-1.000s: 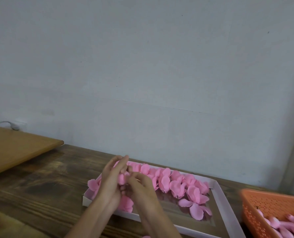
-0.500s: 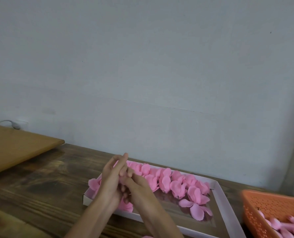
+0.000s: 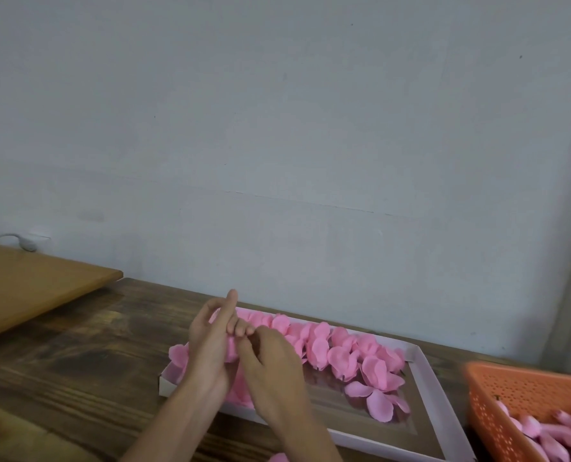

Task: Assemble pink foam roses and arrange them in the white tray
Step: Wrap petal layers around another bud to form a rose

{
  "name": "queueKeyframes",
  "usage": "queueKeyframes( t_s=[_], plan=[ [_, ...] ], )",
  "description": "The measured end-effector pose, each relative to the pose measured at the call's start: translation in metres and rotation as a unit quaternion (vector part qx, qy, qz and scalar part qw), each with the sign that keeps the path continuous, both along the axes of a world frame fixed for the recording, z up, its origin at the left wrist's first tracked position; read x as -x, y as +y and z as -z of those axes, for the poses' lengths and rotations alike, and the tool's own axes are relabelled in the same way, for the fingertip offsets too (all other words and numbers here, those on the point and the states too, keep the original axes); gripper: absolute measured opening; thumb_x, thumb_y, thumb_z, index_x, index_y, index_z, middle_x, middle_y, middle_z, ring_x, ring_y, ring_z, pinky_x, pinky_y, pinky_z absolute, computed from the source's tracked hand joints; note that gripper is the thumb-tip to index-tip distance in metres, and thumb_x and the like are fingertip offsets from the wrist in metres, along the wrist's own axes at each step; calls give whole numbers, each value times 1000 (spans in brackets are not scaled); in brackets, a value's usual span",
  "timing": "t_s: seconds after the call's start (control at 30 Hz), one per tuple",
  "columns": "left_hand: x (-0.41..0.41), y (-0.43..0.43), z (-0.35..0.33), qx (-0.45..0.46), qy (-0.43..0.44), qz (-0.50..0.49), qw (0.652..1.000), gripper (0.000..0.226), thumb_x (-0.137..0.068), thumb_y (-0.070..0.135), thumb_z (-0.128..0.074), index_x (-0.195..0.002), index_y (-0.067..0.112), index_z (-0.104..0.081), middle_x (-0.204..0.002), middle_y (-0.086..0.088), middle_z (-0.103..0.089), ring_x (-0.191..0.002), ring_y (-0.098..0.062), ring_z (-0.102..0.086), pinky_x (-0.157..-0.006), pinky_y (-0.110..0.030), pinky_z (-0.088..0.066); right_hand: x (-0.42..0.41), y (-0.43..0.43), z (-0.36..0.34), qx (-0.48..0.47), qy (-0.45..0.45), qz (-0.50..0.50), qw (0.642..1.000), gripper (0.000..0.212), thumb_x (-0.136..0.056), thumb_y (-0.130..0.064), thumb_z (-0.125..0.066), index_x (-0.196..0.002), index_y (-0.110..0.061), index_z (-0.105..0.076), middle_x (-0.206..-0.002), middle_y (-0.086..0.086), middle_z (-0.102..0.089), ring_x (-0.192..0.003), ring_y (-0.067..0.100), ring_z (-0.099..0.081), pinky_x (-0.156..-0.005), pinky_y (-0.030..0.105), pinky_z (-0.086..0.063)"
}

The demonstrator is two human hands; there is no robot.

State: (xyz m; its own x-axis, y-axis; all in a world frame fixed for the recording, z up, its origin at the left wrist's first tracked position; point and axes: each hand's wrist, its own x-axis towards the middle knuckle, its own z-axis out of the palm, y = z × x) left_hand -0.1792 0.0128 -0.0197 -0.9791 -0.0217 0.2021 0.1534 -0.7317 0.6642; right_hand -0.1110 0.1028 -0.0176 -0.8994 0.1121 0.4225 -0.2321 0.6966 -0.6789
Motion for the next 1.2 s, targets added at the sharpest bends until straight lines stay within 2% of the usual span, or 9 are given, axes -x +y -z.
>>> queueKeyframes(
  t_s=[0.2,0.4,0.47,0.57,0.67,0.73,0.83,0.97,1.2],
  plan=[
    [0,-2,7,46,-6,-63,997,23,-88,35,-79,-85,19,-63,-57,-2,-58,-81,-25,-79,-61,-37,-62,2,-8,1,139,-3,-75,987,20,-101,-36,-61,-113,-20,-69,-106,-9,-74,-92,8,-71,-89,38,-57],
    [-4,5,8,179,-29,-71,981,45,-105,51,-54,-81,12,-61,-58,-3,-59,-60,-25,-66,-58,-34,-51,5,9,-2,185,-88,-110,973,23,-83,-5,-74,-106,-5,-75,-101,5,-77,-92,21,-74,-88,41,-61],
    [-7,5,6,174,-28,-9,984,56,-104,63,-43,-90,13,-67,-72,-6,-71,-65,-26,-70,-56,-36,-52,4,15,-4,218,-107,-98,965,26,-77,-6,-81,-102,-2,-74,-98,12,-78,-93,27,-75,-89,45,-61],
    [-9,5,4,148,21,43,988,65,-95,75,-34,-122,26,-67,-113,0,-79,-105,-15,-76,-75,-37,-56,7,29,-7,280,-130,-71,948,27,-75,-9,-83,-99,-2,-73,-89,16,-78,-76,24,-73,-79,43,-61],
    [-8,7,5,222,36,-17,974,36,-104,59,-50,-129,36,-62,-124,7,-74,-115,-9,-69,-84,-31,-49,7,47,-1,196,-128,44,971,31,-77,-22,-78,-106,-18,-66,-86,5,-78,-75,18,-72,-74,37,-60],
    [-5,6,9,337,69,-113,932,18,-107,27,-59,-119,40,-60,-116,8,-69,-110,-12,-66,-80,-25,-48,7,56,7,73,-142,89,983,30,-81,-26,-71,-108,-24,-58,-89,2,-77,-86,21,-73,-82,35,-58],
    [2,0,19,518,124,-196,823,37,-97,5,-66,-100,40,-59,-103,5,-67,-92,-16,-64,-71,-18,-44,9,58,18,-24,-147,106,983,20,-87,-30,-64,-102,-21,-57,-93,2,-74,-91,23,-70,-84,34,-56],
    [4,-7,25,674,160,-226,685,21,-94,3,-65,-104,18,-75,-108,-5,-68,-104,-25,-62,-84,-33,-50,16,47,32,-148,-115,123,975,20,-91,-31,-55,-102,-15,-58,-99,6,-70,-89,26,-64,-76,34,-53],
    [0,-2,24,767,169,-209,583,21,-105,23,-48,-104,22,-69,-89,4,-55,-96,-19,-65,-80,-28,-49,19,40,45,-140,-95,126,978,22,-96,-38,-51,-92,-17,-56,-93,6,-68,-77,23,-51,-70,34,-45]
  ],
)
